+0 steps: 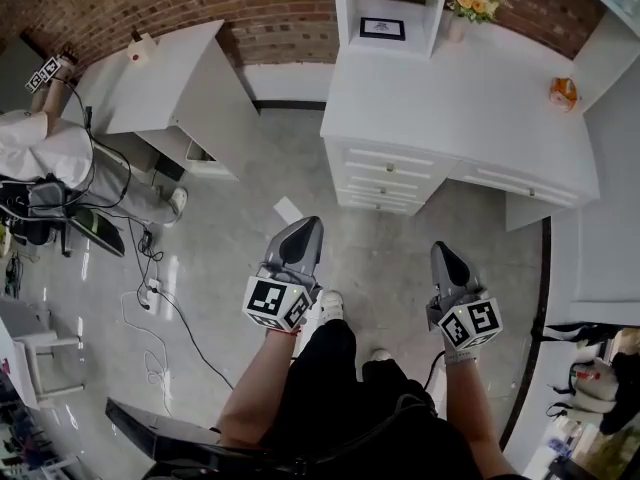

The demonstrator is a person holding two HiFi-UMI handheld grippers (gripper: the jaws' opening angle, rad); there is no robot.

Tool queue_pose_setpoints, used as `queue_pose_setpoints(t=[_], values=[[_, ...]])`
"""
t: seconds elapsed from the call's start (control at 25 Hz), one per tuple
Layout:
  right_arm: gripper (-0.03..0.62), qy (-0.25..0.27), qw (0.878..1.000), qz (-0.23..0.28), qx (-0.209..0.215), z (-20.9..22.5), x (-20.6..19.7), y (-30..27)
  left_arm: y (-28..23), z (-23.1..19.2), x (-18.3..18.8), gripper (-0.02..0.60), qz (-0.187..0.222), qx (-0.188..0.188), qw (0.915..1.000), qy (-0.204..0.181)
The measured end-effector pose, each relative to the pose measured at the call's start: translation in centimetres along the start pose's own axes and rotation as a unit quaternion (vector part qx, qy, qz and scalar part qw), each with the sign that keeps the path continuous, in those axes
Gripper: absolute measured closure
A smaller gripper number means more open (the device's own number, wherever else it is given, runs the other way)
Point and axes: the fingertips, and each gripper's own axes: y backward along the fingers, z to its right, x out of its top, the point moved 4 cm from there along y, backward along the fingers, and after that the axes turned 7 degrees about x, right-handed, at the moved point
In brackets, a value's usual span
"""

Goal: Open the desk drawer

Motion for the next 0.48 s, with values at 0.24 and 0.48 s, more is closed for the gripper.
queue_pose_setpoints(t=[0.24,0.48], values=[[0.594,-0.007,0.999,0.0,-0.042,-0.1,-0.5,-2.0,-3.1,-2.2,-1.1,0.578,-0.029,-0.041,0.9987,0.008],[0.594,-0.012,0.997,0.007,-0.078,0.7,-0.6,-3.6,-6.7,-2.8,-1.3,0.578,-0.044,-0.09,0.9949,0.001]])
